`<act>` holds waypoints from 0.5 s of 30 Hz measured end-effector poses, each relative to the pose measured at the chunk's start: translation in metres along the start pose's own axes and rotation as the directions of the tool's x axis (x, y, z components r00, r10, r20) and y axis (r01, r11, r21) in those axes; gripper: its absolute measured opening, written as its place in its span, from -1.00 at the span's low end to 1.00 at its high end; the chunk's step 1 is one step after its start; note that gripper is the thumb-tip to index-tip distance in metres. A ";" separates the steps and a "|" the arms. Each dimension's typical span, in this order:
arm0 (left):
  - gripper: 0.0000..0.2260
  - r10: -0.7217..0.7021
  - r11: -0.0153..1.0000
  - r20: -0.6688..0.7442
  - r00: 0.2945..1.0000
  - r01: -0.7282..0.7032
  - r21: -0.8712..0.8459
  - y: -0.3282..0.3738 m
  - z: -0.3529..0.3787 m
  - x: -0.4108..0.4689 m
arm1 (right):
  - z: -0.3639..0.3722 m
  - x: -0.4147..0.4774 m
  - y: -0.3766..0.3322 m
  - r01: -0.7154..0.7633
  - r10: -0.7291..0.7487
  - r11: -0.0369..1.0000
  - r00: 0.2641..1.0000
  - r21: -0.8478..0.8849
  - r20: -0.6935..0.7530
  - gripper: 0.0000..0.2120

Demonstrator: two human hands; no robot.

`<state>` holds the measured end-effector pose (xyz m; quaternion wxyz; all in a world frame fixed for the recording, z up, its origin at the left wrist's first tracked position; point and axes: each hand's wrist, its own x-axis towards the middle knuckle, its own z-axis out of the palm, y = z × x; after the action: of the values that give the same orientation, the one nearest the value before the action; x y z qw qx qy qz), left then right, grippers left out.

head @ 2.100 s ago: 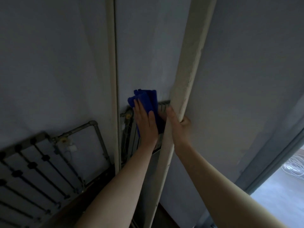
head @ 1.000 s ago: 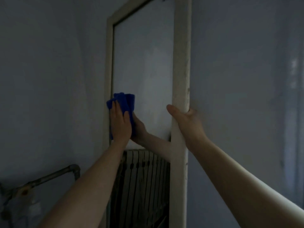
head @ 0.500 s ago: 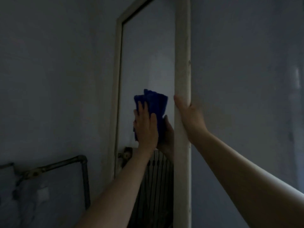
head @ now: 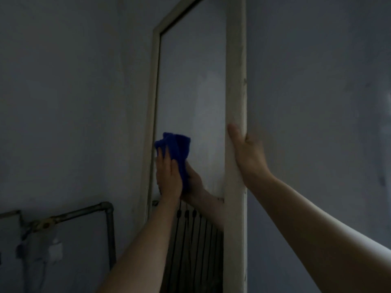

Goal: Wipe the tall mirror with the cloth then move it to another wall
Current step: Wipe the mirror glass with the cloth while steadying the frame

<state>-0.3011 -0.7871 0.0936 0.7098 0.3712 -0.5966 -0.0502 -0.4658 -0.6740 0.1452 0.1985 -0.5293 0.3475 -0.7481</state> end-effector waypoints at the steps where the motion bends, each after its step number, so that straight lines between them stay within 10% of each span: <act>1: -0.57 -0.090 0.996 -0.020 0.996 0.090 0.003 -0.011 -0.006 0.002 | 0.001 0.000 0.000 -0.002 0.002 1.000 1.000 0.016 -0.007 -0.49; 7: -0.54 -0.133 0.988 -0.015 0.991 0.134 0.081 0.005 -0.001 -0.008 | 0.000 -0.013 0.010 -0.012 0.012 1.000 1.000 0.013 0.019 -0.70; 15: -0.54 0.380 0.924 0.205 0.902 -0.379 -0.047 0.076 0.028 -0.072 | -0.002 -0.024 0.013 -0.028 0.026 0.999 0.999 0.032 0.035 -0.57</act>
<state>-0.3746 -0.7083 0.0808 0.6398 0.2385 -0.7290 0.0482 -0.4595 -0.6667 0.1193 0.2232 -0.5340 0.3388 -0.7418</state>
